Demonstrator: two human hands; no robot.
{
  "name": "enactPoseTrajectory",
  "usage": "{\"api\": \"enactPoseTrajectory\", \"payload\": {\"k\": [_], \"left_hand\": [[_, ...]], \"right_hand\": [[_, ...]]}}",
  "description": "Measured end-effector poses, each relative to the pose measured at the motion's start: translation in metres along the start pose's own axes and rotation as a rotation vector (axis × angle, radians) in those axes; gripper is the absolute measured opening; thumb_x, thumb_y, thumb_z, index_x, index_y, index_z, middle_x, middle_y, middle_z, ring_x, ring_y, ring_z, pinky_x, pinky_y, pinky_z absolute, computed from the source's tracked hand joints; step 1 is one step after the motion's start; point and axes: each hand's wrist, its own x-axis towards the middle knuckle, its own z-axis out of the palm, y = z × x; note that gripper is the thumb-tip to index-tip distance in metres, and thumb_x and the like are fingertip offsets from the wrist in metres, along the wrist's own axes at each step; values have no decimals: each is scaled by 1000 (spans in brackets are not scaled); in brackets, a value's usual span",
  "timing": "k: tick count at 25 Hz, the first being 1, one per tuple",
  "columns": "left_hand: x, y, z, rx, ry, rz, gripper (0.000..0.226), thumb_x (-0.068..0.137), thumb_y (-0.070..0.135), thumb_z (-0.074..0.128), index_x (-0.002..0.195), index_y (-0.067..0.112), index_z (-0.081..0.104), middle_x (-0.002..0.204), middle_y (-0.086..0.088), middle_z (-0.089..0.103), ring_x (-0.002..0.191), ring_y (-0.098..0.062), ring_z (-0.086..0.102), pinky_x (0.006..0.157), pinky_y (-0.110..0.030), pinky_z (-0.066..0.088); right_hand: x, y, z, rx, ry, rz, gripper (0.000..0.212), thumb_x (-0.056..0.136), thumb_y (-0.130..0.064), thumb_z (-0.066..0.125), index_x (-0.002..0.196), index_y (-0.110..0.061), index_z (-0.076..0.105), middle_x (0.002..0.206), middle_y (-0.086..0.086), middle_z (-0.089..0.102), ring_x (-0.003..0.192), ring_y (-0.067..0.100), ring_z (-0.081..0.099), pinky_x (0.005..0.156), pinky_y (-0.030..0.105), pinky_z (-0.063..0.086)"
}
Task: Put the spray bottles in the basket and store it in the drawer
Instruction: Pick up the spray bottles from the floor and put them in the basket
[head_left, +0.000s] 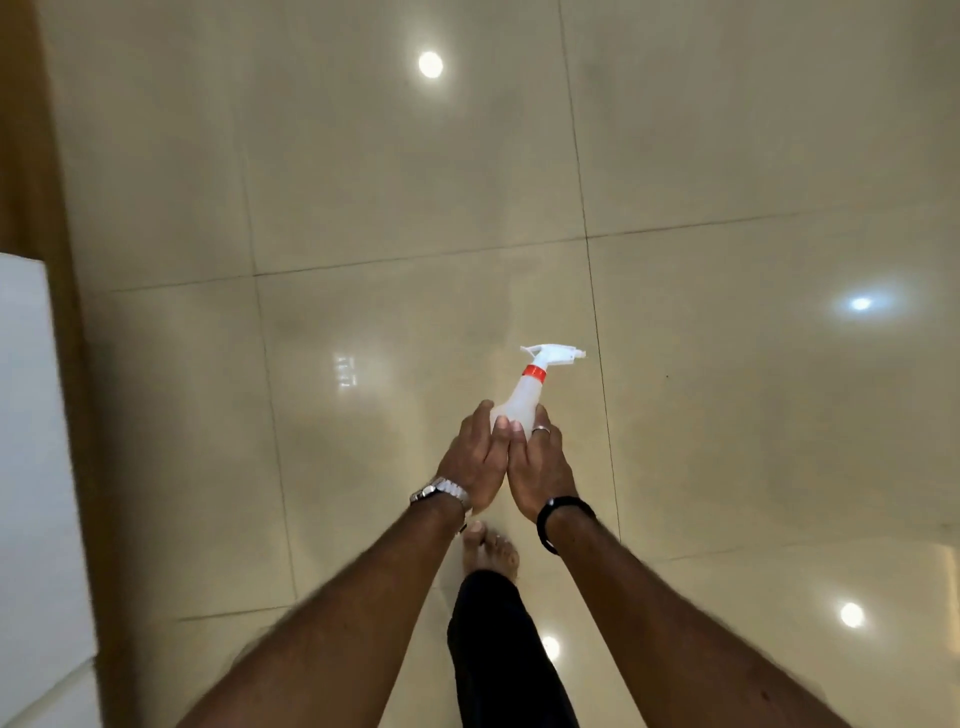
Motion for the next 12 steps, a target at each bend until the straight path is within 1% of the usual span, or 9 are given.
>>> {"api": "enactPoseTrajectory", "payload": {"k": [3, 5, 7, 9, 10, 12], "left_hand": [[-72, 8, -56, -112, 138, -12, 50, 109, 42, 32, 153, 19, 33, 150, -10, 49, 123, -30, 60, 99, -41, 53], [-115, 7, -89, -175, 226, -30, 51, 108, 41, 35, 154, 22, 31, 153, -4, 47, 126, -26, 58, 100, -35, 51], [-164, -9, -130, -232, 359, -22, 52, 107, 41, 37, 155, 22, 30, 154, -2, 47, 127, -23, 59, 97, -30, 50], [-213, -32, -169, -279, 511, -10, 53, 107, 40, 39, 156, 22, 31, 154, 0, 48, 128, -20, 59, 95, -24, 49], [-238, -48, -186, -314, 589, -2, 53, 107, 39, 40, 156, 21, 32, 154, 1, 48, 129, -19, 59, 96, -23, 49], [-283, -81, -217, -377, 709, 34, 53, 107, 36, 42, 156, 20, 33, 154, 1, 49, 132, -17, 58, 101, -26, 51]], "right_hand": [[-62, -61, -4, -52, -44, -159, 53, 105, -47, 31, 153, -25, 29, 150, 5, 41, 120, 25, 58, 96, 34, 50], [-97, -96, 1, -70, -68, -259, 50, 105, -48, 33, 151, -29, 33, 149, 2, 42, 120, 22, 58, 96, 35, 49], [-138, -137, 21, -97, -114, -374, 49, 105, -48, 33, 150, -32, 34, 149, -2, 41, 120, 18, 58, 96, 34, 49], [-184, -175, 51, -129, -166, -477, 49, 105, -48, 33, 152, -34, 31, 150, -7, 39, 122, 14, 57, 96, 30, 47], [-207, -193, 70, -144, -200, -539, 51, 105, -49, 33, 153, -35, 30, 150, -9, 38, 124, 12, 55, 97, 29, 46], [-249, -222, 108, -161, -235, -659, 55, 102, -53, 32, 154, -36, 27, 150, -13, 37, 127, 6, 52, 102, 31, 46]]}}
